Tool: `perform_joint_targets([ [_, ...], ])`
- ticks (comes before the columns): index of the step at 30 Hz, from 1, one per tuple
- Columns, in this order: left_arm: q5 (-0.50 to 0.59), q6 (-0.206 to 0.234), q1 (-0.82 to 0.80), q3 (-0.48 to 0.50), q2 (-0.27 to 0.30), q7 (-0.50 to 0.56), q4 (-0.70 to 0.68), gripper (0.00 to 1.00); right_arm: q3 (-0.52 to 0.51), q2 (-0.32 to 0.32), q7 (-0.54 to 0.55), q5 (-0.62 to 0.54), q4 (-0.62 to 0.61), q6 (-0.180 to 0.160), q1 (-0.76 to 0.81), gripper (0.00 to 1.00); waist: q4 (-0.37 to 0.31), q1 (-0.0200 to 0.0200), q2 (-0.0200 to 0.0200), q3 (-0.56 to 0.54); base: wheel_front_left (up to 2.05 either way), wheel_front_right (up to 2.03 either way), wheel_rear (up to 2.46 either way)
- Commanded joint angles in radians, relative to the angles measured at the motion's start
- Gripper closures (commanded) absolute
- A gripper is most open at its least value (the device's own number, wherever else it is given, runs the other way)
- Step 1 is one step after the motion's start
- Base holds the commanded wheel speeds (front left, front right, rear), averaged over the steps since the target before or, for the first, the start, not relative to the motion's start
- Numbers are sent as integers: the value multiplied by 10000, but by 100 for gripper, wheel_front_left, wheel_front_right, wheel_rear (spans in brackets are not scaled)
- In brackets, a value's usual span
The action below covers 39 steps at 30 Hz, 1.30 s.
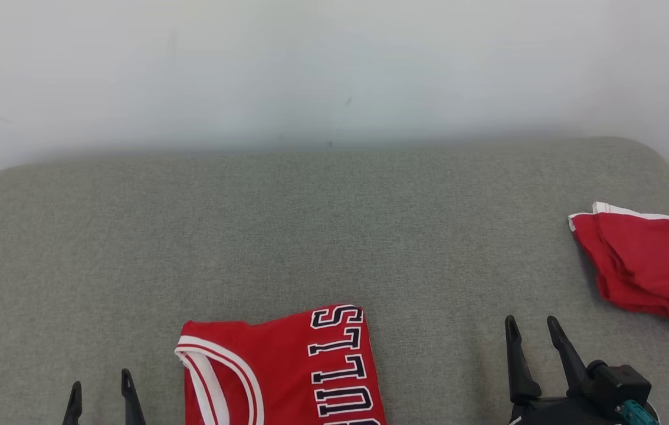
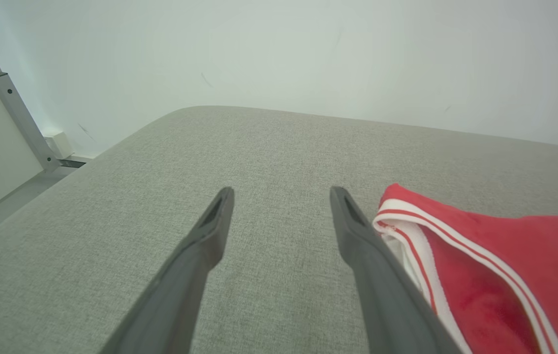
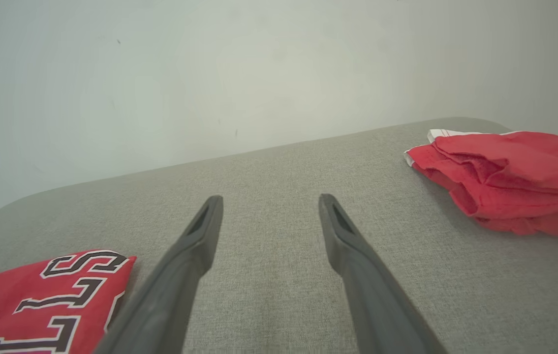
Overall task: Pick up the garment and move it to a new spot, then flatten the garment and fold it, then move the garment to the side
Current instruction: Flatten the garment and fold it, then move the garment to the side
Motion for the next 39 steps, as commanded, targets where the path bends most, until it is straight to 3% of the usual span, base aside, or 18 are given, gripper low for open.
perform_joint_targets([
  [1, 98, -19, 123, 25, -1, -29, 7, 0, 50, 18, -40, 19, 14, -24, 46, 0, -163, 1, 0, -146, 0, 0, 0],
  [21, 211, -286, 532, 2, -1, -29, 228, 0, 247, 19, -40, -313, 362, -24, 299, 0, -540, 1, 0, -595, 0, 0, 0],
  [39, 333, -616, 226, -321, 0, -29, 384, 0, 480, 23, -41, -420, 257, -24, 78, 0, -192, 1, 0, -204, 0, 0, 0],
])
